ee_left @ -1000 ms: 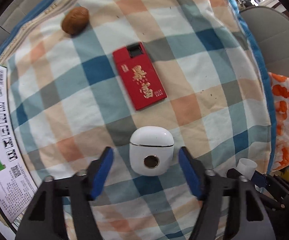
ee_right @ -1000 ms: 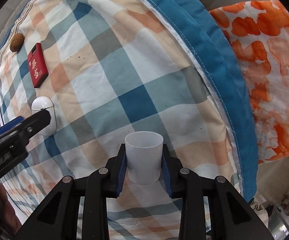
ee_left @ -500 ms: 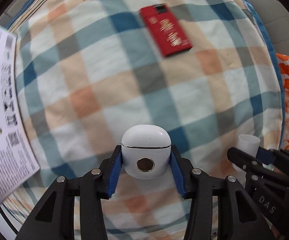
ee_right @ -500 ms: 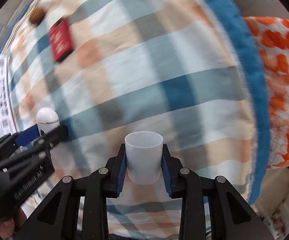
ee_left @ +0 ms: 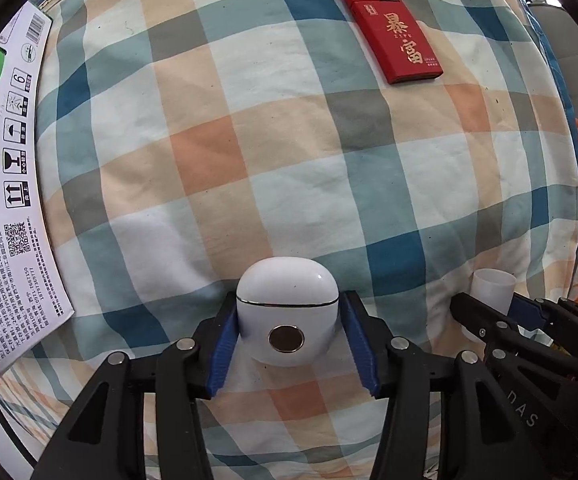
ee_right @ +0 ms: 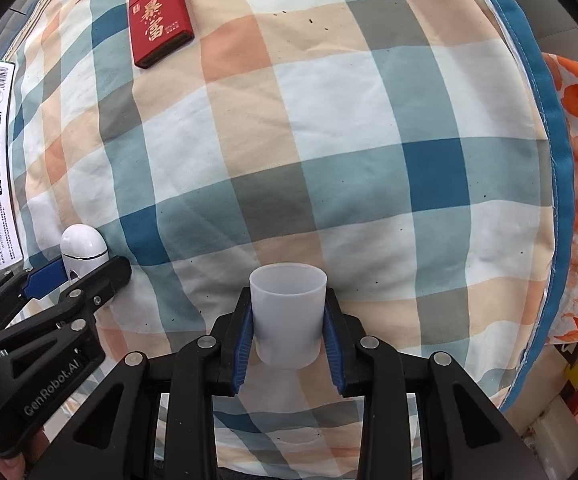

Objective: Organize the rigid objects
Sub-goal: 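Carry the earbud case with left tool while right tool carries the white cup over the box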

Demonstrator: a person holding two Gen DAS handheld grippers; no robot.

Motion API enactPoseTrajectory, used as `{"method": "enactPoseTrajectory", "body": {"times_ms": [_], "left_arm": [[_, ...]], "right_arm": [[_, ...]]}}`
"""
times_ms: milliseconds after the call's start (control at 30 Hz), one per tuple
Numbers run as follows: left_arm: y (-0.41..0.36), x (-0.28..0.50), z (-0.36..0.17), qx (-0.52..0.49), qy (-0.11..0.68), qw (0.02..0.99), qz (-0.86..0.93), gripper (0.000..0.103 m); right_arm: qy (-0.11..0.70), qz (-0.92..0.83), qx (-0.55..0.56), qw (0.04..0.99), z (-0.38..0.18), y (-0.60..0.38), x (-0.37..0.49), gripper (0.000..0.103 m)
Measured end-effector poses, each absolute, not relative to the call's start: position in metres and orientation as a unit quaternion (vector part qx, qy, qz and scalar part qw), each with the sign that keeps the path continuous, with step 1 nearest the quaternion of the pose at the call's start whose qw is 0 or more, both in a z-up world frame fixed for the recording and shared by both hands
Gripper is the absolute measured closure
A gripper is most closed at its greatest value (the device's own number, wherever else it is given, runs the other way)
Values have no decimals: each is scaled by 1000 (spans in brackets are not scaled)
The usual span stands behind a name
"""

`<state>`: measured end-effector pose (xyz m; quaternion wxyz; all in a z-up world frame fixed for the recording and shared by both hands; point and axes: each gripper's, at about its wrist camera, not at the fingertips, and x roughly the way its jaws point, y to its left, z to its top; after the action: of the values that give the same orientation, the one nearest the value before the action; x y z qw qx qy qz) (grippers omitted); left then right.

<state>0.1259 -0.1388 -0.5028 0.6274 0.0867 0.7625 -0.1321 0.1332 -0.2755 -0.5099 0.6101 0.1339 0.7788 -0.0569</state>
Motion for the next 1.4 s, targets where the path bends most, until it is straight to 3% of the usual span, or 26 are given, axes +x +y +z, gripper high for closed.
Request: {"method": "enactPoseTrajectory", "body": {"times_ms": [267, 667, 1033, 1200, 1400], "left_arm": [[-156, 124, -493, 95, 750, 640, -138, 60], [-128, 104, -390, 59, 698, 693, -171, 60], [10, 141, -283, -15, 626, 765, -152, 60], [77, 158, -279, -38, 621, 775, -112, 60], [165, 182, -305, -78, 643, 759, -66, 60]], "right_arm": [[776, -44, 138, 614, -509, -287, 124, 69], [743, 9, 118, 659, -435, -255, 118, 69], [683, 118, 76, 717, -328, -137, 155, 69], [672, 158, 60, 721, -322, -55, 184, 69], [685, 180, 51, 704, -353, 38, 217, 69]]}}
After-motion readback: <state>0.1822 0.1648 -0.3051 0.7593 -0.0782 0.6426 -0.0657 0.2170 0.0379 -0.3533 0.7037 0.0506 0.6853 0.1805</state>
